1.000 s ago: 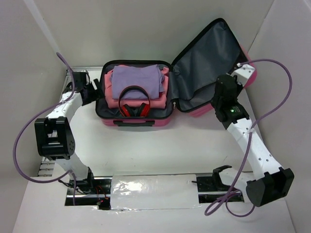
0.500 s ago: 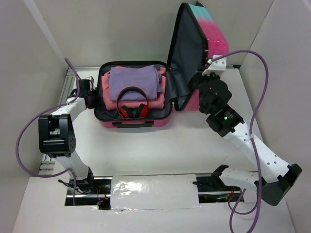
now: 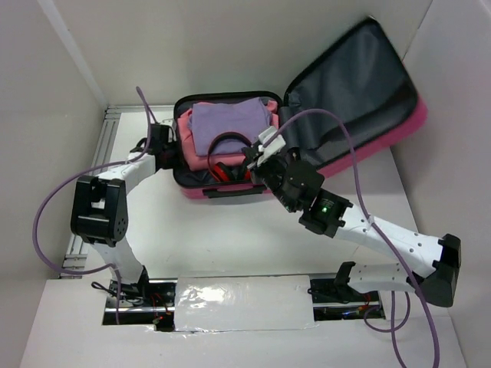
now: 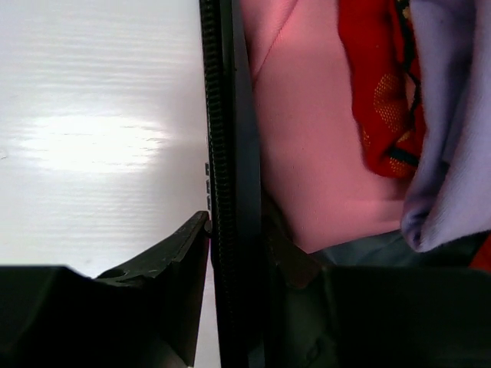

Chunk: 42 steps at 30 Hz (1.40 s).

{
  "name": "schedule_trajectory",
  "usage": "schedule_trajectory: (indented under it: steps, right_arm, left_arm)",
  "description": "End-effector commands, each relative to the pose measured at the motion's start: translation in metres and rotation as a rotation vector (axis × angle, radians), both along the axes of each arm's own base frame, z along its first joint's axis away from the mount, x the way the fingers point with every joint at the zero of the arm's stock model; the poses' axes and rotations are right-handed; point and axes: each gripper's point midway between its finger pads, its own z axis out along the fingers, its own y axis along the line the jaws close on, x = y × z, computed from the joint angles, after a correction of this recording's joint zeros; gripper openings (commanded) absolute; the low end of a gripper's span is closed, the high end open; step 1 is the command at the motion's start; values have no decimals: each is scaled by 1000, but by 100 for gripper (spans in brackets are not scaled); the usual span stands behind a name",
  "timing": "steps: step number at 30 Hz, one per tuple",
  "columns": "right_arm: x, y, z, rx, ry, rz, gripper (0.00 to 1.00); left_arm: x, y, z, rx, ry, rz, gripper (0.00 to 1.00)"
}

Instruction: Pack the luggage

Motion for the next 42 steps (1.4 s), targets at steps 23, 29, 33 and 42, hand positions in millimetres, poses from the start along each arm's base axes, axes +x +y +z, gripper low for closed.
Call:
schedule_trajectory:
  steps: [23,29,33,42]
  right_arm:
    - [84,-268,-122,468,696,-1083,80]
    - [85,-354,-168,599,802,-1271,100]
    - [81,-389,-207,640,925,-1306,100]
    - [98,-403,-269,635,1018,-1271,98]
  left_arm:
    - [-13,44,-15,24,156,22,21]
    - [-4,58,-8,84,113,-25,21]
    - [-3,68,-21,82,137,10,21]
    - [1,59,-16,-7,119,4,25]
